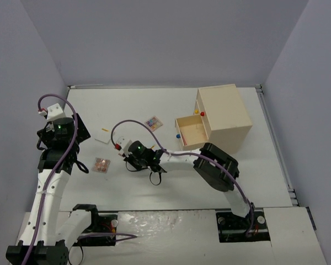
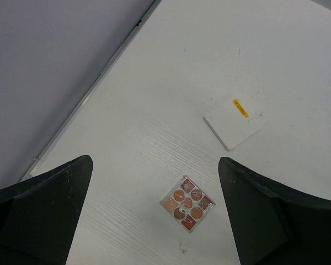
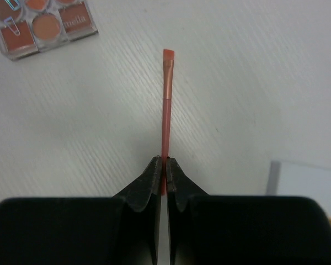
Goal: Organize the makeup
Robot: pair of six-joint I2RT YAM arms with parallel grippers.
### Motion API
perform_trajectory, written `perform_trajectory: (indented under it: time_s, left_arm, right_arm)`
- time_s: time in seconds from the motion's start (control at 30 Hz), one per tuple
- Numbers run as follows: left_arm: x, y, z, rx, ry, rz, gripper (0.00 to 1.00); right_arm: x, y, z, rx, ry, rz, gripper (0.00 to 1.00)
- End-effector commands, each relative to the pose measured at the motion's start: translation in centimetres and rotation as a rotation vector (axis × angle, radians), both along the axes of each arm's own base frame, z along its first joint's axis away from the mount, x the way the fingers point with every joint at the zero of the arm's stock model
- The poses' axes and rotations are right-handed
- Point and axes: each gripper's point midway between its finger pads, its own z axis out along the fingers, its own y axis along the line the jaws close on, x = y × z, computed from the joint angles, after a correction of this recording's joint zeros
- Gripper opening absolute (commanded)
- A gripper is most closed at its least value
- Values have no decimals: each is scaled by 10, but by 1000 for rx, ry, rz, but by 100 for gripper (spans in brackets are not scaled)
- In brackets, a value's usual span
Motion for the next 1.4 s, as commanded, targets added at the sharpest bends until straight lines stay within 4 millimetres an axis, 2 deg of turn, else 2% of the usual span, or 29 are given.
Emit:
perform_trajectory:
  time_s: [0.0, 0.07, 0.13, 0.2, 0.27, 0.33, 0.37, 0.43, 0.53, 0.6, 0.7, 0.8, 0.9, 0.97, 1.1, 1.23, 1.37]
  left_arm:
    - [11, 0, 18, -15, -78, 3, 97]
    - [12, -1, 17, -18, -78, -3, 97]
    - [14, -4, 17, -23, -81, -21, 97]
    - [17, -7, 16, -27, -80, -45, 97]
    - [21, -11, 15, -33, -76, -70, 97]
    - [26, -19, 13, -46, -72, -118, 97]
    - [28, -23, 12, -54, -72, -140, 97]
    - [32, -27, 11, -64, -72, -168, 97]
    - [36, -36, 9, -82, -74, -215, 97]
    - [38, -41, 8, -93, -75, -243, 97]
    - [42, -48, 7, -109, -74, -280, 97]
    - [46, -58, 5, -131, -75, -334, 97]
    - [49, -67, 5, -148, -82, -378, 97]
    - [52, -73, 4, -160, -83, -407, 97]
    - [55, -89, 7, -192, -102, -482, 97]
    - [59, -114, 8, -210, -105, -569, 97]
    - [63, -148, 12, -226, -93, -647, 97]
  right_arm:
    - [12, -13, 108, 159, -115, -101, 0]
    - [14, -28, 135, 187, -155, -147, 0]
    - [17, -49, 165, 218, -202, -210, 0]
    - [21, -73, 187, 232, -233, -297, 0]
    - [27, -95, 201, 240, -246, -383, 0]
    - [36, -131, 213, 253, -251, -516, 0]
    - [42, -149, 217, 261, -251, -583, 0]
    - [53, -182, 209, 256, -233, -671, 0]
    - [59, -218, 206, 271, -218, -763, 0]
    - [64, -241, 196, 244, -195, -818, 0]
    - [63, -251, 187, 254, -159, -845, 0]
    - [63, -262, 171, 238, -119, -869, 0]
    - [63, -265, 162, 230, -91, -865, 1]
    - [63, -264, 165, 235, -93, -852, 15]
    - [65, -262, 183, 251, -118, -827, 37]
    - [66, -259, 209, 287, -155, -794, 52]
    - [66, -261, 263, 370, -223, -770, 67]
